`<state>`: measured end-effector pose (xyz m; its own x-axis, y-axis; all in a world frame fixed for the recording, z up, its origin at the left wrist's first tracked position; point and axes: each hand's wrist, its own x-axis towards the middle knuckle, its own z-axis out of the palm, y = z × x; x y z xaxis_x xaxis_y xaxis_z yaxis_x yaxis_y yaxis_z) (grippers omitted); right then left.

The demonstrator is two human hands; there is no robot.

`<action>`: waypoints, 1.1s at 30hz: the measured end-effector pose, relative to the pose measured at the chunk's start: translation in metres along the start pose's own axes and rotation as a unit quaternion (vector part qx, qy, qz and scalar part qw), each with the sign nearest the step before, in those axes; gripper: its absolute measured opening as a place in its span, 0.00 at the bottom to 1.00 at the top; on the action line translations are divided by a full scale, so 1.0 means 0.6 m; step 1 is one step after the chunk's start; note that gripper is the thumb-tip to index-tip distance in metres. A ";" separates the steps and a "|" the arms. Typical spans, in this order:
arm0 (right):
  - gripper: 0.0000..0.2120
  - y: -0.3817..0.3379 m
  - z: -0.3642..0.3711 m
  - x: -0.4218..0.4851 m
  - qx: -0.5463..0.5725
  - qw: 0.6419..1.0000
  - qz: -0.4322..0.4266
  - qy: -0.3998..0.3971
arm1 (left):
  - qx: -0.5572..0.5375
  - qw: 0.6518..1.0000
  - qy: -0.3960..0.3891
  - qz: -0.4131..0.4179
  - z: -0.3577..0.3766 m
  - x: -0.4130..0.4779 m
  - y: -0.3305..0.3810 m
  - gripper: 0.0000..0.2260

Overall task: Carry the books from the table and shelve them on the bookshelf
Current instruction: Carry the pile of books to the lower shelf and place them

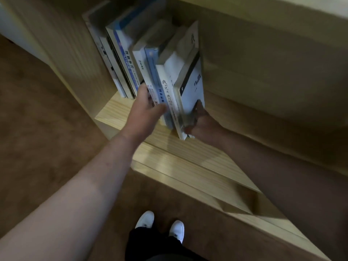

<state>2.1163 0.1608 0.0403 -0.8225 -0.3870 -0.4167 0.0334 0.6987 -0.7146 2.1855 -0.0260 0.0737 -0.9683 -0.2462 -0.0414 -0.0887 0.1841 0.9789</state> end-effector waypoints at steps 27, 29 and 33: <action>0.63 -0.014 0.045 0.082 -0.018 0.985 -0.004 0.171 | 0.382 0.917 0.056 0.102 -0.038 0.096 -0.025 0.14; 0.61 -0.012 0.070 0.089 0.030 0.975 -0.006 0.222 | 0.377 0.909 0.082 0.158 -0.062 0.088 -0.047 0.13; 0.58 -0.027 0.108 0.099 0.095 0.939 0.004 0.331 | 0.374 0.854 0.170 0.319 -0.098 0.098 -0.103 0.38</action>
<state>2.1040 0.0874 -0.0094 -0.9923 0.1208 -0.0262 0.0895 0.5558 -0.8265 2.1477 -0.1078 0.0225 -0.7627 -0.1076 0.6377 0.1840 0.9092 0.3735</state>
